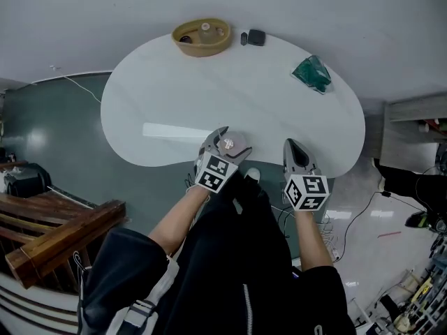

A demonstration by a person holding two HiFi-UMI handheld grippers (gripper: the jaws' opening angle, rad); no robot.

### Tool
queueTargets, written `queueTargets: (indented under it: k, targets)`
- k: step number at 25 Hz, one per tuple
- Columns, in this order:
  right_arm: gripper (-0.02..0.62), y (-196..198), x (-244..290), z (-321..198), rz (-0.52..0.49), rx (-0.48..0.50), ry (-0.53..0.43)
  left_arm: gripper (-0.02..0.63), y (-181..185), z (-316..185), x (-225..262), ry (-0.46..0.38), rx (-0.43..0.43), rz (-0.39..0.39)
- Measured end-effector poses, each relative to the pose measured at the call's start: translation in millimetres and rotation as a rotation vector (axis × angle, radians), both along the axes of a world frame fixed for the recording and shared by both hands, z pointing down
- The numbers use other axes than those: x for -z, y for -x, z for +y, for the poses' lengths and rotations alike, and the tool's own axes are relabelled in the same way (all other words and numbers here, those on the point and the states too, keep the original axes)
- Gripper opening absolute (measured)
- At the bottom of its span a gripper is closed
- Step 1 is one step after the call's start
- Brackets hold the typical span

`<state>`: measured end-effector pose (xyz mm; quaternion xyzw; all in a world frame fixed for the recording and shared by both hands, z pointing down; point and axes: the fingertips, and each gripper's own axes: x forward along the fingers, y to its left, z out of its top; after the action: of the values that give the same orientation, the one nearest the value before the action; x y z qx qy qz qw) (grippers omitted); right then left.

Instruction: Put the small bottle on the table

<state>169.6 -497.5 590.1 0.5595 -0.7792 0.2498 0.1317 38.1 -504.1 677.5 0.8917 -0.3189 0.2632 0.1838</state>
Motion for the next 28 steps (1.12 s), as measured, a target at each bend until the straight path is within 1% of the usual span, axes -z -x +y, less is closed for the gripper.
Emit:
queueTargets:
  k: [4,8,14,21,26,28]
  targets:
    - [0.003,-14.4,-1.8,3.7,0.012,0.009,0.019,0.403,-8.0,6.0,-35.2,0.032,0.016,-0.036]
    - [0.003,-26.6,-3.9,7.5,0.022,0.005,0.038,0.403,-8.5,9.6,-59.6,0.068,0.047,-0.069]
    - [0.003,-32.7,-10.8,17.6,0.033,0.003,0.061,0.403,-10.2,12.1,-86.2,0.08,0.075,-0.1]
    - [0.003,-41.7,-8.4,25.5,0.046,-0.023,0.068,0.405,-13.1,9.6,-102.3,0.056,0.079,-0.124]
    - [0.003,-43.7,-6.5,29.2,0.055,-0.031,0.067,0.405,-15.6,5.5,-104.1,-0.003,0.066,-0.146]
    - [0.003,-41.5,-6.3,29.9,0.054,-0.026,0.066,0.407,-16.8,4.8,-104.4,-0.013,0.061,-0.145]
